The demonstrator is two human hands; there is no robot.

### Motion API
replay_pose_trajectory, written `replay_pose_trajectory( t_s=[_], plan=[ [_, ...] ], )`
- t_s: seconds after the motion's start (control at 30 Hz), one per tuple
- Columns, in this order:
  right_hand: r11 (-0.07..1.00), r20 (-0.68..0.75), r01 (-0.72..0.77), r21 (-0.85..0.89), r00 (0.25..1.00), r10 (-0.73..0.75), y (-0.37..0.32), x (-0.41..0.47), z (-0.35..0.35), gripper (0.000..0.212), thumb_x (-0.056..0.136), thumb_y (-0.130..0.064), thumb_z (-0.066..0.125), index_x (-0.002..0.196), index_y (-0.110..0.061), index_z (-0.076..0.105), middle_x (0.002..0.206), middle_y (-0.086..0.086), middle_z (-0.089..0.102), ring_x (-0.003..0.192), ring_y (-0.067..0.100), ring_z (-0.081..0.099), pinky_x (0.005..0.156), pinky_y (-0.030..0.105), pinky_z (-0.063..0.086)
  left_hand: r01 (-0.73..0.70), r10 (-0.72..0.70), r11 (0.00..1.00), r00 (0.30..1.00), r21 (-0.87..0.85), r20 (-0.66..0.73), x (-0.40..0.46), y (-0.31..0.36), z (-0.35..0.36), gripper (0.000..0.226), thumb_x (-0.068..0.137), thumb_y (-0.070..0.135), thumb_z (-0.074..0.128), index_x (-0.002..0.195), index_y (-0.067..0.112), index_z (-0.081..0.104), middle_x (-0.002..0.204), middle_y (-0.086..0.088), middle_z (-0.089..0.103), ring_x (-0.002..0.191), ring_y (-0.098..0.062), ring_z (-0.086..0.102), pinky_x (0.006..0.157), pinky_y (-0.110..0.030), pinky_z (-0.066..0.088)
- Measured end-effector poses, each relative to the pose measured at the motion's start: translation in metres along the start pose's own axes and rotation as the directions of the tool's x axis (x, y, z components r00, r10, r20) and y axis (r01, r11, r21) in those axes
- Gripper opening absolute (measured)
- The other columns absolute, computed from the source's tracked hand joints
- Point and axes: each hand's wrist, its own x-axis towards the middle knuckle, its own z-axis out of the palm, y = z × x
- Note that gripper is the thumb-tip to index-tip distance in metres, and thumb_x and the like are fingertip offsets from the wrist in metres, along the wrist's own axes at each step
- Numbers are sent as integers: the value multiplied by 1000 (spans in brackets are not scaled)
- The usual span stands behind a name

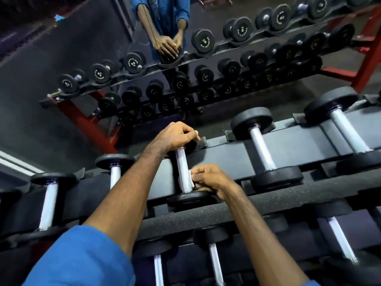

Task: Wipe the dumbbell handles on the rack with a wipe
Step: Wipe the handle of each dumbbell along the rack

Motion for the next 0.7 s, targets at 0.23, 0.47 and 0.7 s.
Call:
replay_pose_trajectory(
  t_s=[0.23, 0.47, 0.7],
  plan=[
    [994, -104, 92, 55, 991, -86, -24, 12, 5, 16, 96, 3, 60, 91, -7, 72, 72, 8, 59, 59, 11, 51, 59, 27, 60, -3, 4, 1000, 1000, 22, -16, 0, 4, 1, 25, 98, 48, 61, 89, 43, 84, 59, 23, 63, 56, -2, 54, 65, -31, 45],
    [995, -25, 66, 73, 998, -64, -16, 0, 1, 20, 95, 9, 58, 92, -4, 73, 81, 16, 67, 63, 14, 59, 55, 24, 60, -21, 22, 999, 1000, 31, -9, 2, 3, 2, 25, 98, 47, 61, 88, 43, 84, 49, 12, 53, 47, -6, 44, 60, -30, 38],
    [987, -187, 153, -40, 970, -158, -16, -11, 9, 10, 90, 1, 69, 87, -7, 74, 66, 0, 64, 58, 7, 56, 59, 26, 55, -33, 33, 999, 999, 19, -27, 4, -3, 1, 23, 96, 51, 60, 87, 48, 82, 56, 6, 59, 50, -8, 44, 62, -33, 44]
  ],
)
